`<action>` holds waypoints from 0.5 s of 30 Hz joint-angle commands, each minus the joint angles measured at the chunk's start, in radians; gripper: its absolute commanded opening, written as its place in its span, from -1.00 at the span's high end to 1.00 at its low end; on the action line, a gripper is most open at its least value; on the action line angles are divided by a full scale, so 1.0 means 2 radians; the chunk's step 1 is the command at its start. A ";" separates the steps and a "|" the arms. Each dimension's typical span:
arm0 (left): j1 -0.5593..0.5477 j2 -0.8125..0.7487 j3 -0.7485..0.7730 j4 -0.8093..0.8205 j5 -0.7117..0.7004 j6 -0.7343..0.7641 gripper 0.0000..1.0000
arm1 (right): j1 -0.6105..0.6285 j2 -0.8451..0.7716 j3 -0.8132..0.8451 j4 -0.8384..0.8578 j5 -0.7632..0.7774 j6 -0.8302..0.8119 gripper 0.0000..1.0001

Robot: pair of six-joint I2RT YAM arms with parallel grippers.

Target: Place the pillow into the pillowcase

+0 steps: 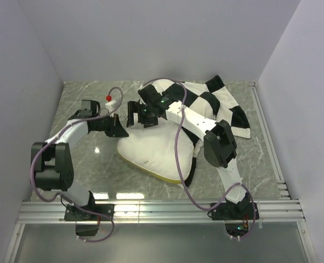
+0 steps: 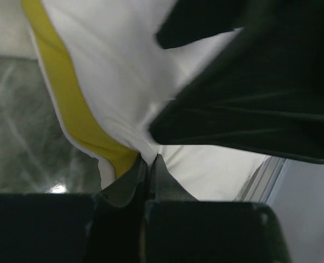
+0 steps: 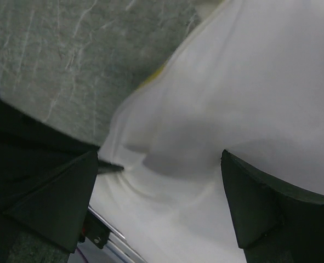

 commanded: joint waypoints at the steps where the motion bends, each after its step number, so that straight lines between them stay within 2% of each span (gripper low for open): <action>1: -0.043 -0.055 -0.020 0.045 0.037 0.023 0.99 | -0.002 0.004 0.005 0.025 -0.008 0.042 -1.00; 6: -0.100 -0.112 -0.050 0.094 0.007 0.030 0.99 | -0.008 0.011 -0.013 0.024 -0.012 0.047 -1.00; 10: -0.111 -0.122 -0.033 0.108 -0.011 0.021 0.99 | -0.009 0.017 -0.034 0.022 -0.020 0.034 -1.00; 13: -0.111 -0.120 -0.016 0.099 -0.023 0.031 0.99 | -0.011 0.021 -0.061 0.020 -0.051 0.018 -0.76; 15: -0.111 -0.124 -0.012 0.100 -0.028 0.033 0.99 | -0.013 0.024 -0.080 0.025 -0.076 0.007 -0.13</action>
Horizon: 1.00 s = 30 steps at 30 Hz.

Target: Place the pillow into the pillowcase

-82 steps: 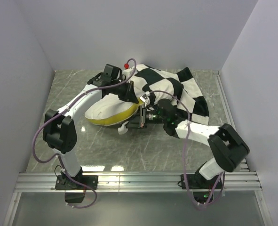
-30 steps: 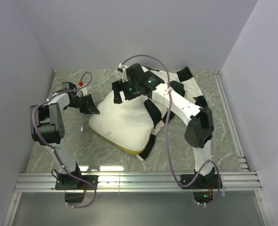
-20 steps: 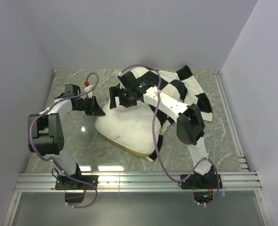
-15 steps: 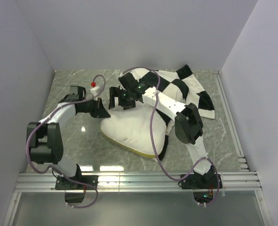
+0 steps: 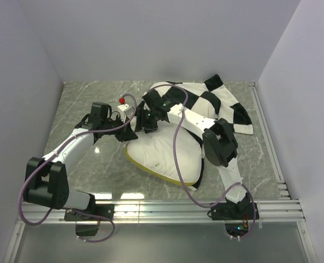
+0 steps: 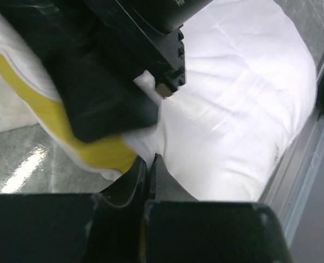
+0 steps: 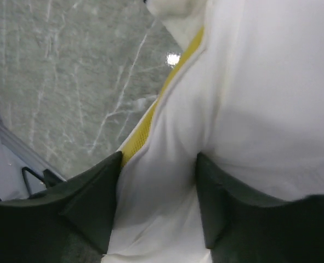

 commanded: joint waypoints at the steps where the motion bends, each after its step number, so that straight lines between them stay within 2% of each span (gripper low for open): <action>1: -0.006 -0.022 0.043 0.038 0.026 0.018 0.99 | -0.001 0.022 -0.028 0.005 -0.062 -0.019 0.28; 2: -0.006 -0.022 0.044 0.036 0.026 0.015 0.99 | -0.003 0.022 -0.026 0.003 -0.067 -0.029 0.99; 4: -0.005 -0.022 0.049 0.023 0.029 0.016 0.99 | -0.008 0.017 -0.016 -0.004 -0.086 -0.048 1.00; 5: -0.005 -0.026 0.052 0.016 0.026 0.018 0.92 | -0.012 0.010 -0.007 -0.004 -0.108 -0.058 1.00; 6: 0.004 -0.029 0.054 0.007 0.024 0.016 0.66 | -0.026 0.002 -0.008 -0.004 -0.129 -0.076 1.00; 7: 0.015 -0.033 0.058 -0.019 0.028 0.014 0.48 | -0.036 -0.023 -0.012 0.008 -0.150 -0.083 1.00; 8: 0.032 -0.038 0.062 -0.031 0.049 0.012 0.08 | -0.046 -0.036 -0.024 0.012 -0.184 -0.097 1.00; 9: 0.081 -0.038 0.061 -0.039 0.066 0.008 -0.05 | -0.063 -0.050 -0.031 0.013 -0.194 -0.105 1.00; 11: 0.134 -0.031 0.062 -0.040 0.096 -0.007 -0.28 | -0.074 -0.086 -0.052 0.007 -0.209 -0.132 1.00; 12: 0.150 -0.022 0.066 -0.045 0.092 -0.001 -0.49 | -0.080 -0.096 -0.059 0.003 -0.224 -0.143 1.00; 13: 0.160 0.002 0.084 -0.053 0.082 0.026 -0.52 | -0.086 -0.112 -0.069 -0.010 -0.232 -0.152 1.00; 14: 0.158 0.016 0.092 -0.045 0.029 0.023 -0.55 | -0.087 -0.117 -0.072 -0.018 -0.239 -0.175 1.00; 20: 0.121 0.155 0.180 -0.015 -0.027 0.011 -0.55 | -0.089 -0.151 -0.101 -0.073 -0.276 -0.253 1.00; 25: 0.063 0.243 0.233 -0.008 -0.024 0.023 -0.57 | -0.090 -0.191 -0.144 -0.083 -0.271 -0.279 1.00; 28: 0.041 0.263 0.236 0.027 0.000 0.007 -0.59 | -0.096 -0.205 -0.157 -0.082 -0.267 -0.283 1.00; 30: 0.021 0.275 0.249 0.022 0.015 0.011 -0.55 | -0.102 -0.209 -0.162 -0.080 -0.266 -0.285 1.00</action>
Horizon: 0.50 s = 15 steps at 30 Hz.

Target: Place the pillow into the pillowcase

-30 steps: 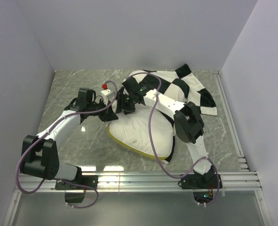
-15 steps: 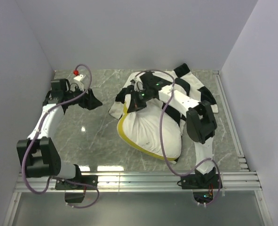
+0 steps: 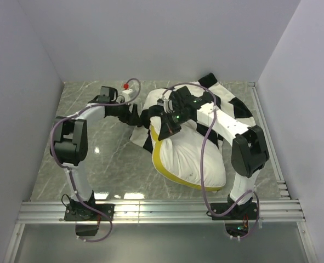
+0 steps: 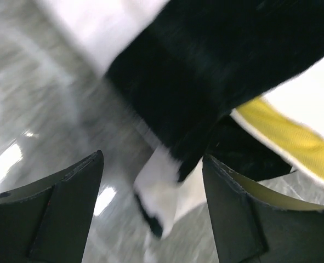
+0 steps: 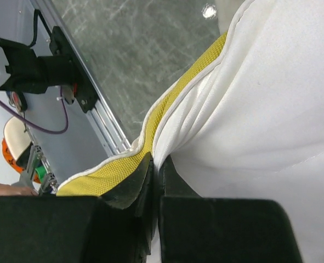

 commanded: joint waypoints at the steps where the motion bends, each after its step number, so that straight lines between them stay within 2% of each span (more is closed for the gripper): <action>1: -0.028 0.016 0.042 0.013 0.029 0.012 -0.53 | -0.009 -0.040 -0.004 0.001 -0.029 -0.020 1.00; 3: -0.040 0.030 0.056 -0.002 0.034 0.018 -0.42 | -0.012 -0.043 -0.002 0.004 -0.029 -0.018 1.00; 4: -0.040 0.043 0.068 -0.006 0.039 0.013 -0.27 | -0.013 -0.042 -0.001 0.008 -0.028 -0.016 1.00; 5: -0.041 0.049 0.073 -0.023 0.052 0.010 0.44 | -0.014 -0.040 0.002 0.010 -0.025 -0.014 1.00; 6: -0.041 0.052 0.082 -0.040 0.062 0.011 0.67 | -0.014 -0.038 0.003 0.011 -0.008 -0.012 1.00; 8: -0.041 0.030 0.067 -0.073 0.083 0.021 0.99 | -0.019 -0.035 0.002 0.032 0.016 0.001 1.00; 11: -0.041 -0.059 -0.017 -0.079 0.107 0.035 0.99 | -0.029 -0.020 -0.004 0.079 0.077 0.025 1.00; 13: -0.045 -0.120 -0.059 -0.114 0.125 0.051 0.99 | -0.032 0.006 0.003 0.105 0.123 0.038 1.00; 15: -0.057 -0.143 -0.068 -0.198 0.147 0.079 0.99 | -0.033 0.030 0.010 0.127 0.148 0.060 1.00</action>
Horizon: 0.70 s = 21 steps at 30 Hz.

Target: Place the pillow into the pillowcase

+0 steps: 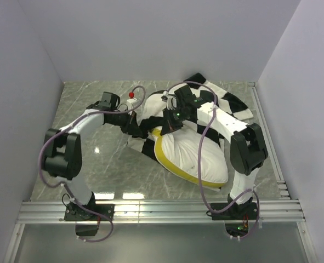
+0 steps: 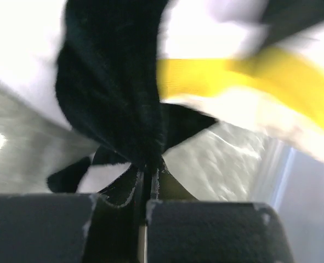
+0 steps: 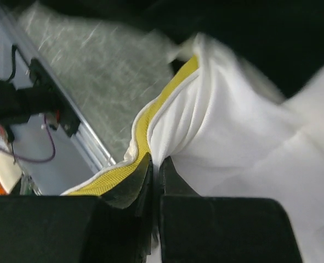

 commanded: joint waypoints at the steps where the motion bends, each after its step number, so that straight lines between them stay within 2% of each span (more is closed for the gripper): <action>1: -0.025 -0.092 -0.018 -0.143 0.085 0.066 0.99 | -0.019 0.035 0.020 0.110 0.114 0.039 1.00; 3: -0.035 -0.116 -0.032 -0.193 0.096 0.090 0.99 | -0.021 0.050 0.031 0.137 0.149 0.049 1.00; 6: -0.042 -0.129 -0.049 -0.226 0.106 0.099 0.99 | -0.036 0.059 0.048 0.165 0.233 0.085 1.00; 7: -0.042 -0.122 -0.047 -0.267 0.121 0.127 0.99 | -0.043 0.058 0.056 0.172 0.247 0.107 1.00; 9: -0.038 -0.110 -0.045 -0.295 0.126 0.147 0.99 | -0.066 0.032 0.052 0.211 0.252 0.134 1.00; 12: -0.010 -0.110 -0.047 -0.279 0.125 0.126 0.99 | -0.070 -0.017 0.038 0.235 0.237 0.158 1.00; 16: 0.008 -0.081 -0.036 -0.263 0.102 0.107 0.99 | -0.058 -0.056 -0.021 0.268 0.270 0.153 1.00; 18: 0.009 -0.062 -0.044 -0.230 0.074 0.082 0.99 | -0.052 -0.030 -0.048 0.271 0.255 0.146 1.00; 21: 0.011 -0.036 -0.047 -0.237 0.053 0.098 0.99 | -0.018 0.028 -0.057 0.248 0.222 0.131 1.00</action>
